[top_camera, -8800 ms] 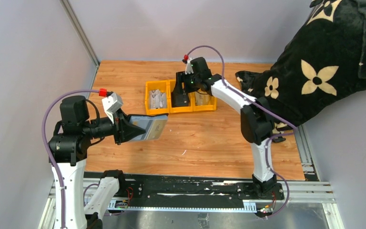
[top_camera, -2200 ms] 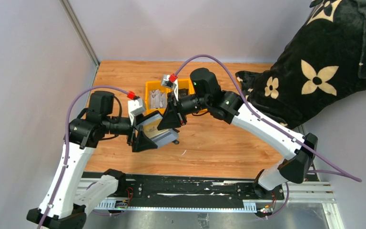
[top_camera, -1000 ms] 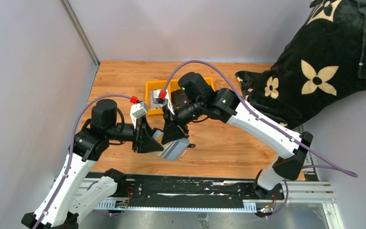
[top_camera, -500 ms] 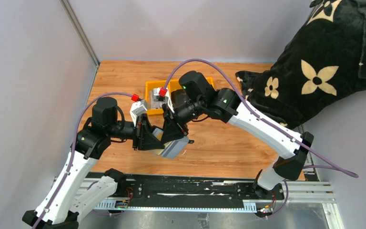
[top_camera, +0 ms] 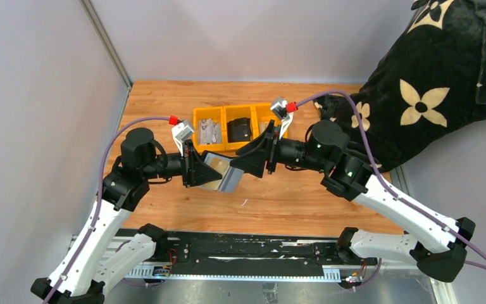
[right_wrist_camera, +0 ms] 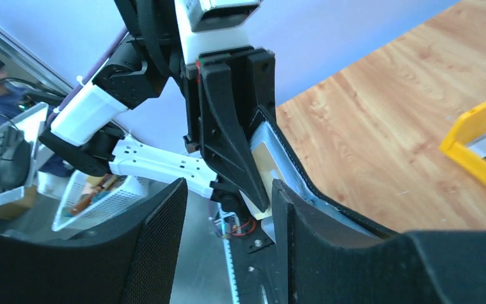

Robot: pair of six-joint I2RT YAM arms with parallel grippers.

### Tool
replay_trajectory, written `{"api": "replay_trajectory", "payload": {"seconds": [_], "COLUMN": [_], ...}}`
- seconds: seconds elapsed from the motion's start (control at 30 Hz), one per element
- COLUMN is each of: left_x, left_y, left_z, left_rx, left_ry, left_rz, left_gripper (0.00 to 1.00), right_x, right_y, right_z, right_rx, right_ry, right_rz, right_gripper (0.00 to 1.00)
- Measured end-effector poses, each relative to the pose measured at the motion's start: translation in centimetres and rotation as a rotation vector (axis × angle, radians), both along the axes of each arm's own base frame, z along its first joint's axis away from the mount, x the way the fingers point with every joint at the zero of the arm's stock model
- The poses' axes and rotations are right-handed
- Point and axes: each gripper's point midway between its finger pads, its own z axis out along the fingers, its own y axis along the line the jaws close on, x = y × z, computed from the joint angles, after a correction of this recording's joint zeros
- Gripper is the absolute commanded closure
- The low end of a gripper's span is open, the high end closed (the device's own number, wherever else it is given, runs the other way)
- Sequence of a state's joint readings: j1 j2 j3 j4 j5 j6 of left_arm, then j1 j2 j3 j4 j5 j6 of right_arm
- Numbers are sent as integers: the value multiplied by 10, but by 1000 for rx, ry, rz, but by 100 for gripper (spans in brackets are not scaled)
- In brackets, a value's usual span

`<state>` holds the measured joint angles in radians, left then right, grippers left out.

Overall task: Take the credit cards out of the card holder
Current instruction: Remove the credit card from the card holder.

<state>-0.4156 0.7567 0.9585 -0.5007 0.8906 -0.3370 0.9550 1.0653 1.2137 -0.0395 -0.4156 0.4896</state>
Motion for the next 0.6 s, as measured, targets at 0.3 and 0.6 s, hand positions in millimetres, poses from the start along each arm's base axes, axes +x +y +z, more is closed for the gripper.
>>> {"api": "replay_trajectory", "payload": {"seconds": [0.3,0.6], "left_x": [7,0], "left_y": [0,2], "left_z": [7,24], "left_rx": [-39,-97], "left_ry": [37,24], "left_rz": [39,39], "left_gripper": [100,100], "right_x": [-3,-9], "right_y": [33,30], "right_z": [-52,-38], "right_rx": [42,110], "right_ry": [264,297], "right_rz": [90,112], "right_gripper": [53,53]}}
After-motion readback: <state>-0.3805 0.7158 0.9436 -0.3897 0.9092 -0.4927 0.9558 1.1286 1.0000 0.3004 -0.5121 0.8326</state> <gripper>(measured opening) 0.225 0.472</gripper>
